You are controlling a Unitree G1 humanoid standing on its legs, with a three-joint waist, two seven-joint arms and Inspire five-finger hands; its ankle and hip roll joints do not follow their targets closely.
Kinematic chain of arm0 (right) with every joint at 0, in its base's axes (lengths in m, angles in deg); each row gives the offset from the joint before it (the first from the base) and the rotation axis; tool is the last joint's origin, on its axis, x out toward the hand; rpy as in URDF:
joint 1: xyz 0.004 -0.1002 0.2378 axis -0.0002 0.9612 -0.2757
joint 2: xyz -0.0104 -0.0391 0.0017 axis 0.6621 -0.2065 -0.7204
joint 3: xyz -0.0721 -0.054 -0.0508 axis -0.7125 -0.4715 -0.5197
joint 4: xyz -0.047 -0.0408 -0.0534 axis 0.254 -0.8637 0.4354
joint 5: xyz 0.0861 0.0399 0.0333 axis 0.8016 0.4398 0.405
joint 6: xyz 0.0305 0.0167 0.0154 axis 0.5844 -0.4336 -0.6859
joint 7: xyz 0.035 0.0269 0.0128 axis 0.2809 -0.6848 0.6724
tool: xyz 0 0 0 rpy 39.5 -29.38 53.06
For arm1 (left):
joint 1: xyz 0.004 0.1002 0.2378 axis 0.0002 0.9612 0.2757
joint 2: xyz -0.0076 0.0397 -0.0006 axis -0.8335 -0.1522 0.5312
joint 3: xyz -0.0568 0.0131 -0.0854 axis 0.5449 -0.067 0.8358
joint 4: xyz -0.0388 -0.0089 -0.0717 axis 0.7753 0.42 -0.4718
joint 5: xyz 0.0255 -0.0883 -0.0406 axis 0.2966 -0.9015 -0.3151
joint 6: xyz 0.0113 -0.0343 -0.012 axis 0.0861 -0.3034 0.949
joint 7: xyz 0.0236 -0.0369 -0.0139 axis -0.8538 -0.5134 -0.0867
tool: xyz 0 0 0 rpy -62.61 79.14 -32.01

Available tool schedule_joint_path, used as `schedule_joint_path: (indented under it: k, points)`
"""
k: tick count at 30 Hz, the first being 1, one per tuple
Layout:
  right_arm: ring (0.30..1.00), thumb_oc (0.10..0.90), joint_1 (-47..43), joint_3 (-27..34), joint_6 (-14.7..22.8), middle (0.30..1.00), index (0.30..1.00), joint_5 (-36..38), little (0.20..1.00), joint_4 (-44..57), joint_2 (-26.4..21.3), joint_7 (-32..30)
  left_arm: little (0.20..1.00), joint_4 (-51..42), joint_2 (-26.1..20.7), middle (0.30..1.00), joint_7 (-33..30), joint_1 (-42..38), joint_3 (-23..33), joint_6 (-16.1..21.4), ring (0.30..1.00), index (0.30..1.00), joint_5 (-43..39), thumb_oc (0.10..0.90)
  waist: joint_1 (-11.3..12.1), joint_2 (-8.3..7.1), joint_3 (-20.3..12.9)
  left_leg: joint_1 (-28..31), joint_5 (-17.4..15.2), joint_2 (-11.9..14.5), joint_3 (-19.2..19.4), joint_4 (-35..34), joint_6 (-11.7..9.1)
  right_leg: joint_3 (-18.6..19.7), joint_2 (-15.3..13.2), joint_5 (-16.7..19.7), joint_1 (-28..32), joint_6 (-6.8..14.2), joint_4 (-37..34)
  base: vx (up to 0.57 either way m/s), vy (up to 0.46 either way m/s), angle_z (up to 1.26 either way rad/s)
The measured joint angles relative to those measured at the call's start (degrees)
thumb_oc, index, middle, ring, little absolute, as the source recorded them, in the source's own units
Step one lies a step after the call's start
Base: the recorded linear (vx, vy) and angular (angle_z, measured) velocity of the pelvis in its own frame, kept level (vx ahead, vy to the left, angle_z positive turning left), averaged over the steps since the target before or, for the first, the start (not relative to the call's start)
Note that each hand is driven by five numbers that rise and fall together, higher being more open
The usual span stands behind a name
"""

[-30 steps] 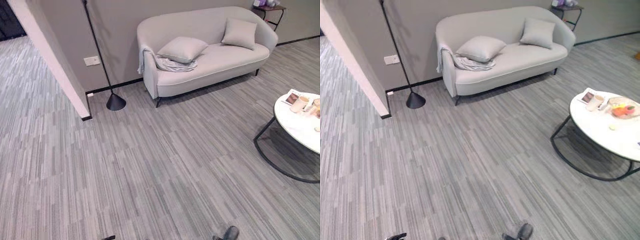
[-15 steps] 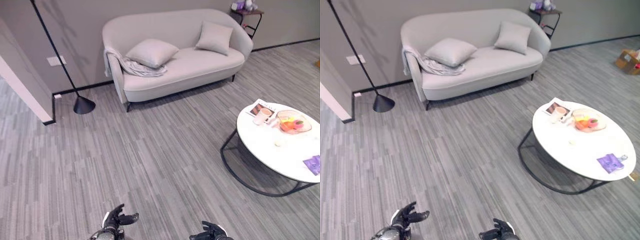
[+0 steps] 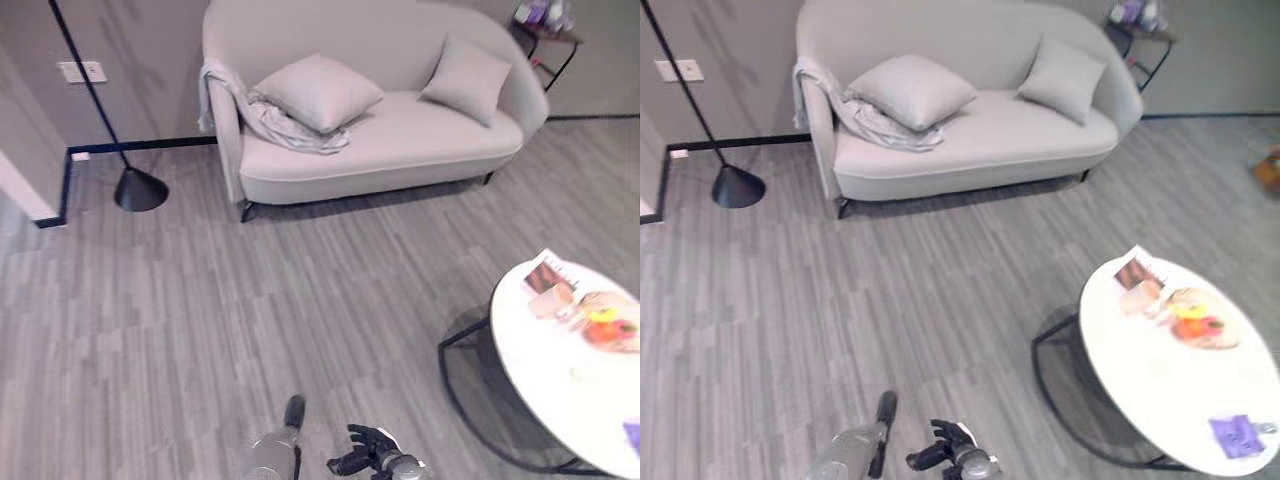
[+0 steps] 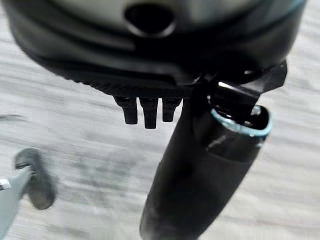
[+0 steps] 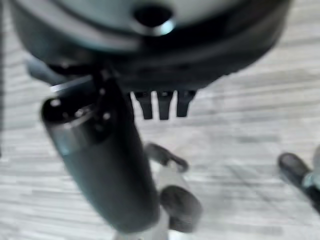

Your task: Hang the clothes on the sofa on the clothes rack.

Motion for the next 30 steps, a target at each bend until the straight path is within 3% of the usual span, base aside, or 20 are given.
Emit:
schedule_joint_path:
  k: [3,5,6,7,8,11,14,16,17,19,20,21,22,23,25,26,27,28,29,30]
  points:
    - [0.900,0.800,0.4,0.5,0.0,0.900,0.900,0.0,0.900,-0.3,-1.5,0.4,0.900,-2.4,-1.4,0.900,-0.4,-3.4,-1.3,0.5,0.900,0.900,0.5,0.800,-0.8,-0.63,-0.5,4.7,-0.7,-1.2,-1.6,-2.6,1.1,0.5,-4.1,5.5,-5.0,5.1,15.7,0.23,0.265,0.14]
    - [0.900,0.800,-0.7,1.1,-0.3,0.900,0.900,0.2,0.900,-1.3,-2.8,-0.2,0.900,-4.1,-2.6,0.900,-0.5,-6.7,-3.9,1.8,0.900,0.900,1.2,0.800,-2.5,0.10,-0.3,8.2,-3.0,-2.3,-3.1,-3.5,2.9,3.6,-8.3,2.9,-15.5,7.8,32.3,0.54,0.393,0.45]
    - [0.900,0.800,-0.6,1.8,-0.5,0.900,0.900,0.4,0.900,-2.1,-3.5,-0.1,0.900,-2.3,-1.6,0.900,-0.4,-8.7,-6.9,1.0,0.900,0.900,3.4,0.800,-4.7,3.89,1.7,13.4,-5.3,-2.7,-5.8,-2.3,5.8,2.3,-10.8,2.3,-19.9,6.6,42.0,0.51,0.179,0.68]
    - [0.900,0.800,1.0,1.7,-0.2,0.900,0.900,0.3,0.900,-1.2,-4.2,-0.4,0.900,-2.4,-0.5,0.900,0.0,-7.4,-9.2,1.3,0.900,0.900,5.1,0.800,-5.0,7.21,0.6,16.6,-6.8,-2.3,-6.7,-3.0,5.1,0.0,-11.3,1.1,-23.7,5.0,41.9,0.43,-0.003,0.82]
    - [0.900,0.800,1.1,2.5,0.0,0.900,0.900,1.5,0.900,0.7,-4.6,-0.1,0.900,-2.0,0.2,0.900,0.1,-6.1,-10.0,1.2,0.900,0.900,6.4,0.800,-6.6,8.89,0.2,18.6,-7.7,-2.4,-8.6,-3.7,4.5,0.4,-8.6,-1.1,-28.5,3.3,31.5,0.51,-0.149,0.65]
    - [0.900,0.800,0.9,6.5,0.5,0.900,0.900,5.5,0.900,2.4,-4.2,0.9,0.900,1.0,1.3,0.900,1.2,-5.5,-10.9,1.0,0.900,0.900,8.1,0.800,-8.7,10.50,0.6,20.3,-8.9,-2.2,-12.8,-4.3,1.4,0.7,-3.4,-0.2,-30.0,1.4,6.6,0.33,-0.118,0.67]
    - [0.900,0.800,0.3,9.9,0.9,0.900,0.900,9.6,0.900,2.5,-4.1,1.2,0.900,2.6,2.6,0.900,1.4,-3.7,-11.0,-0.4,0.900,0.900,9.5,0.800,-10.6,10.15,0.2,22.7,-10.1,-3.7,-17.0,-5.4,0.0,5.9,-1.9,7.7,-32.2,2.0,-14.4,0.28,-0.026,0.85]
    - [0.900,0.800,-0.3,11.4,0.5,0.900,0.900,10.4,0.900,2.2,-4.2,1.1,0.900,2.8,3.8,0.900,2.2,-2.4,-11.9,-1.2,0.900,0.900,10.2,0.800,-11.5,10.49,0.6,26.4,-10.5,-3.7,-17.2,-5.3,-0.5,8.0,-2.7,11.8,-34.6,1.6,-15.2,0.67,-0.042,1.19]
    - [0.900,0.800,-0.3,12.5,0.3,0.900,0.900,10.6,0.900,1.8,-4.2,1.3,0.900,2.8,3.8,0.900,2.3,-2.2,-12.8,-1.2,0.900,0.900,11.4,0.800,-12.2,10.47,0.1,27.4,-12.3,-3.5,-17.5,-5.2,-2.9,10.2,-2.9,12.8,-35.8,3.2,-14.8,0.71,-0.082,1.15]
    - [0.900,0.800,-2.2,15.6,0.2,0.900,0.900,11.5,0.900,-0.2,-4.0,1.5,0.900,2.8,3.7,0.900,2.4,-1.7,-13.2,-1.3,0.900,0.900,12.7,0.800,-13.7,11.97,-0.8,30.9,-17.5,-1.0,-20.6,-5.6,-3.1,10.8,-1.3,12.7,-36.4,3.1,-12.3,0.52,-0.115,1.04]
    - [0.900,0.800,-2.1,15.7,-0.1,0.900,0.900,11.6,0.900,-0.6,-3.7,1.6,0.900,3.2,3.8,0.900,2.4,-1.5,-13.2,-1.2,0.900,0.900,13.5,0.800,-13.5,11.66,-1.2,32.5,-18.0,-0.1,-21.0,-5.2,-3.9,10.1,-0.2,13.5,-35.4,1.7,-10.6,0.50,-0.159,0.85]
    - [0.900,0.800,-1.8,15.7,-0.4,0.900,0.900,11.6,0.900,-1.7,-3.6,2.2,0.900,3.5,3.4,0.900,2.4,-1.1,-13.2,-1.3,0.900,0.900,13.5,0.800,-13.8,10.98,-2.3,34.2,-18.5,0.6,-21.8,-4.3,-4.7,10.3,0.8,15.3,-33.8,-2.6,-9.6,0.43,-0.165,0.87]
    - [0.900,0.800,-1.4,15.8,-0.5,0.900,0.900,11.7,0.900,-2.1,-4.5,2.3,0.900,3.1,4.4,0.900,2.3,-0.4,-13.2,-1.2,0.900,0.900,13.5,0.800,-14.2,12.42,-3.9,35.5,-19.2,3.4,-22.1,-3.7,-5.9,9.5,2.6,17.7,-32.5,-4.8,-8.6,0.50,-0.247,0.76]
    - [0.900,0.800,-0.9,15.1,-0.9,0.900,0.900,11.6,0.900,-2.0,-5.3,2.1,0.900,2.6,5.1,0.900,2.6,0.1,-13.2,-1.1,0.900,0.900,13.6,0.800,-14.0,13.83,-4.8,35.1,-18.7,5.0,-21.7,-1.2,-7.0,9.0,3.8,16.4,-31.7,-6.2,-7.1,0.33,-0.180,0.41]
    - [0.900,0.800,-1.5,12.6,-1.3,0.900,0.900,11.3,0.900,-1.7,-6.3,2.1,0.900,1.6,4.8,0.900,3.7,0.4,-13.3,-0.8,0.900,0.900,13.7,0.800,-13.6,13.04,-4.8,31.4,-16.3,4.4,-20.0,6.5,-11.4,9.4,4.0,15.0,-31.1,-7.9,-6.5,0.34,-0.196,0.05]
    - [0.900,0.800,-0.9,10.8,-1.1,0.900,0.900,11.1,0.900,-1.4,-7.1,2.1,0.900,1.3,4.4,0.900,3.3,0.2,-13.3,-0.8,0.900,0.900,13.7,0.800,-13.7,11.92,-4.8,28.2,-17.4,4.4,-20.1,12.6,-11.2,10.0,3.7,14.7,-27.7,-8.3,-10.0,0.35,-0.198,0.29]
    - [0.900,0.800,-0.9,10.8,-1.1,0.900,0.900,11.0,0.900,-1.4,-7.7,2.0,0.900,0.1,4.3,0.900,3.3,-0.3,-13.6,-0.5,0.900,0.900,13.7,0.800,-13.8,11.75,-4.6,27.2,-17.6,5.7,-20.1,11.8,-10.7,9.8,3.9,13.9,-25.5,-8.2,-11.8,0.31,-0.178,0.54]
    - [0.900,0.800,-0.5,10.2,-1.3,0.900,0.900,10.4,0.900,-1.5,-8.9,1.7,0.900,-0.6,4.5,0.900,3.3,-0.7,-14.3,0.1,0.900,0.900,13.7,0.800,-13.7,11.65,-4.5,25.2,-14.6,7.4,-20.0,12.6,-12.9,8.9,4.2,13.0,-24.7,-8.1,-12.2,0.14,-0.098,0.16]
    - [0.900,0.800,0.2,8.3,-1.3,0.900,0.900,9.8,0.900,-1.6,-9.7,1.2,0.900,-1.8,4.7,0.900,3.1,-1.2,-15.1,0.5,0.900,0.900,13.7,0.800,-12.1,12.93,-5.0,24.2,-14.8,7.5,-20.2,16.7,-14.3,8.8,5.9,12.9,-24.2,-8.1,-12.5,0.22,-0.151,-0.15]
    - [0.900,0.800,-0.4,6.6,-1.4,0.900,0.900,8.9,0.900,-1.0,-10.2,0.7,0.900,-2.5,4.5,0.900,3.4,-1.6,-15.2,0.6,0.900,0.900,13.7,0.800,-11.3,12.56,-4.7,21.6,-13.9,7.7,-19.9,21.7,-15.8,8.6,6.5,12.5,-23.0,-8.6,-13.6,0.20,-0.167,-0.28]
